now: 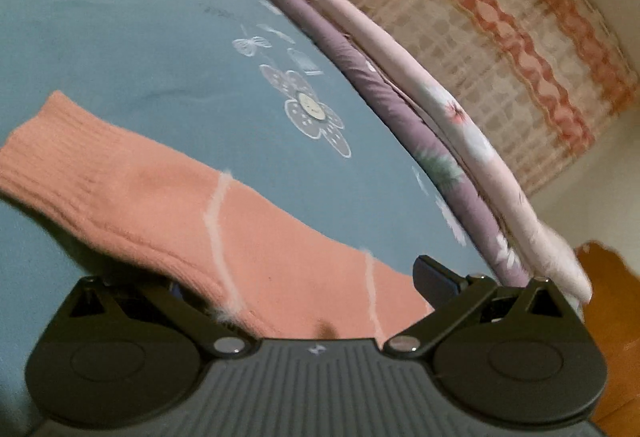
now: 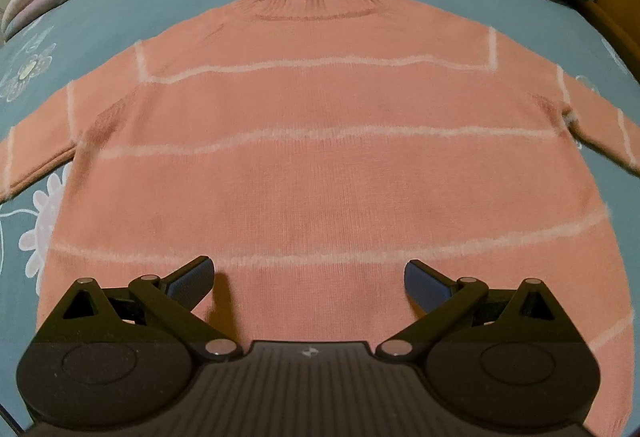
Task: Fold clothes
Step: 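Move the left tool to the sleeve cuff and close on it, then lift the gripped sleeve cuff up with the left tool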
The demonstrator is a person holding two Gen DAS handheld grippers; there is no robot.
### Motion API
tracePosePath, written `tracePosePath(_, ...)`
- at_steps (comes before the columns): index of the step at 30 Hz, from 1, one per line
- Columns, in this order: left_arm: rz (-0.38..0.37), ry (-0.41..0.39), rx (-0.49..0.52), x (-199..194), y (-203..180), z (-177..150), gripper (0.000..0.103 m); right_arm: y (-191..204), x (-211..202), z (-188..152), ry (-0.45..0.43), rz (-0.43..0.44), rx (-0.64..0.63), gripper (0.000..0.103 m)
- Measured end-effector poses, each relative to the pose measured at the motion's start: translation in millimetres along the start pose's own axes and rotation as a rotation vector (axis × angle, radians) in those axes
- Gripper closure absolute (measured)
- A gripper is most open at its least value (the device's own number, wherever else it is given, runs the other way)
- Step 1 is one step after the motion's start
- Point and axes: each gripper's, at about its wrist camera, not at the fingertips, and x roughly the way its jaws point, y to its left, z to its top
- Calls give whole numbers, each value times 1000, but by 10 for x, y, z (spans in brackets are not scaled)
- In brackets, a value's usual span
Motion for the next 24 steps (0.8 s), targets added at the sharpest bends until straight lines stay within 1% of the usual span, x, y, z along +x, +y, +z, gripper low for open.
tracePosePath(2,18,-6,-10,34,-14,42,1,17,25,5,10,-2,3,0)
tracePosePath(4,39,8,-24,72,-66,96,1,53,14,10,5,2,-15,0)
tracePosePath(7,36,23,-16,74,-146,153,1,110,-23,-9,-5,8,-40,0)
tracePosePath(14,-62,32,37,-45,-464,256,1,142,-46,-33,-3,17,-51,0)
tracePosePath(18,-107,55,64,-17,-675,315,1,148,-87,-43,-15,30,-73,0)
tracePosePath(24,-129,71,88,48,-906,346,1,123,-143,-84,-17,55,-99,0)
